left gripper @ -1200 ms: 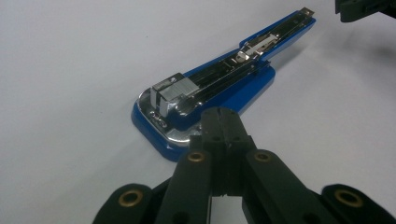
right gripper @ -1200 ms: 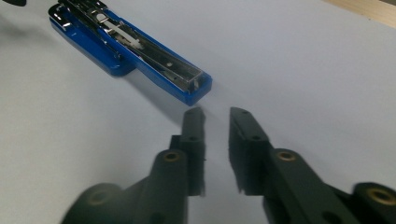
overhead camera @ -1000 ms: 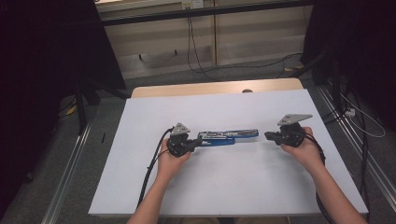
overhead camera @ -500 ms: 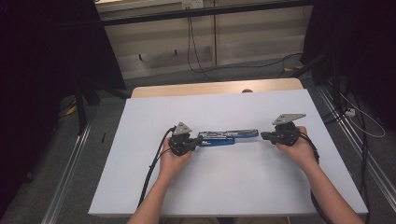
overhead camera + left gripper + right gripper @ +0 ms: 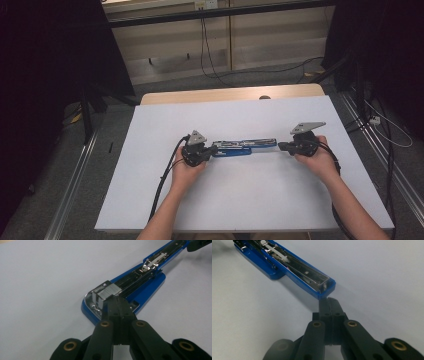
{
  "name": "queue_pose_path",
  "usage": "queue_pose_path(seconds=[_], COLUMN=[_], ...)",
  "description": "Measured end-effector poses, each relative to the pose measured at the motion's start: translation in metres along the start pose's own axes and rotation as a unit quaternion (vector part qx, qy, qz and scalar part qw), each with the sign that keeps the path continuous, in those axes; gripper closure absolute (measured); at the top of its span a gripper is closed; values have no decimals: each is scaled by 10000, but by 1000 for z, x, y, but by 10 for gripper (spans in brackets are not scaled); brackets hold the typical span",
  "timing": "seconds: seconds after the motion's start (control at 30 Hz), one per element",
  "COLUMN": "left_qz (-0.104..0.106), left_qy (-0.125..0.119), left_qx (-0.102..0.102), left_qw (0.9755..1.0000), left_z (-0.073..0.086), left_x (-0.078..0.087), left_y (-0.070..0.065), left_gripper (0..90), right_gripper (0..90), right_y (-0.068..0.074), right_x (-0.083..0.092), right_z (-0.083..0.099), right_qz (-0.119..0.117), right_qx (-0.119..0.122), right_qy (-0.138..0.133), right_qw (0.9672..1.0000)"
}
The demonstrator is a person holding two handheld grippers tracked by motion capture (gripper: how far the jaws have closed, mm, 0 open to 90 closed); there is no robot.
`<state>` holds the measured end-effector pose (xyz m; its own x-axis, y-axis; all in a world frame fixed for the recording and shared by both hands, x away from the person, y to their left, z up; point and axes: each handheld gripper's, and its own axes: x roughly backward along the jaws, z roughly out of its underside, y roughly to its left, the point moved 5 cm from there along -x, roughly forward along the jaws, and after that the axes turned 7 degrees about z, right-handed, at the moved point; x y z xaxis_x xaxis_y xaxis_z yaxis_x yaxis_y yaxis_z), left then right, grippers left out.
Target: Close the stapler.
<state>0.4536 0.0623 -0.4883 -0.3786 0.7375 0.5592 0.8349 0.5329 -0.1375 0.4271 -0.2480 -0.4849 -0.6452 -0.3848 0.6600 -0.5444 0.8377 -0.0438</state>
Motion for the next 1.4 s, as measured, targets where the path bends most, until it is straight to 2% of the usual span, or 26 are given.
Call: queue_pose_path(seconds=[0.1, 0.2, 0.67, 0.93, 1.03, 1.3, 1.4], left_qz=[8, 58, 63, 54, 88, 112, 150], left_qy=[-5, -22, -32, -48, -73, -90, -101], left_qx=[-37, 67, 31, 7, 103, 143, 198], left_qw=[10000, 10000, 10000, 10000, 9999, 9998, 9996], left_z=[0, 1, 2, 2, 2, 2, 3], left_x=[-1, 0, 1, 1, 1, 2, 1], left_y=[0, -1, 1, 1, 1, 2, 2], left_gripper=[900, 900, 900, 900, 900, 900, 900], right_gripper=[900, 900, 900, 900, 900, 900, 900], right_y=[1, 1, 5, 10, 12, 18, 20], right_x=[-1, -1, -8, -12, -11, -10, -10], right_z=[0, 0, 2, -4, -6, -14, -15], right_qz=[-13, 5, -66, -101, -130, -261, -302], right_qx=[-5, 42, 67, 133, 99, 76, 83], right_qy=[2, 3, 149, 68, -5, -267, -282], right_qw=[10000, 10000, 9998, 9998, 9999, 9993, 9991])
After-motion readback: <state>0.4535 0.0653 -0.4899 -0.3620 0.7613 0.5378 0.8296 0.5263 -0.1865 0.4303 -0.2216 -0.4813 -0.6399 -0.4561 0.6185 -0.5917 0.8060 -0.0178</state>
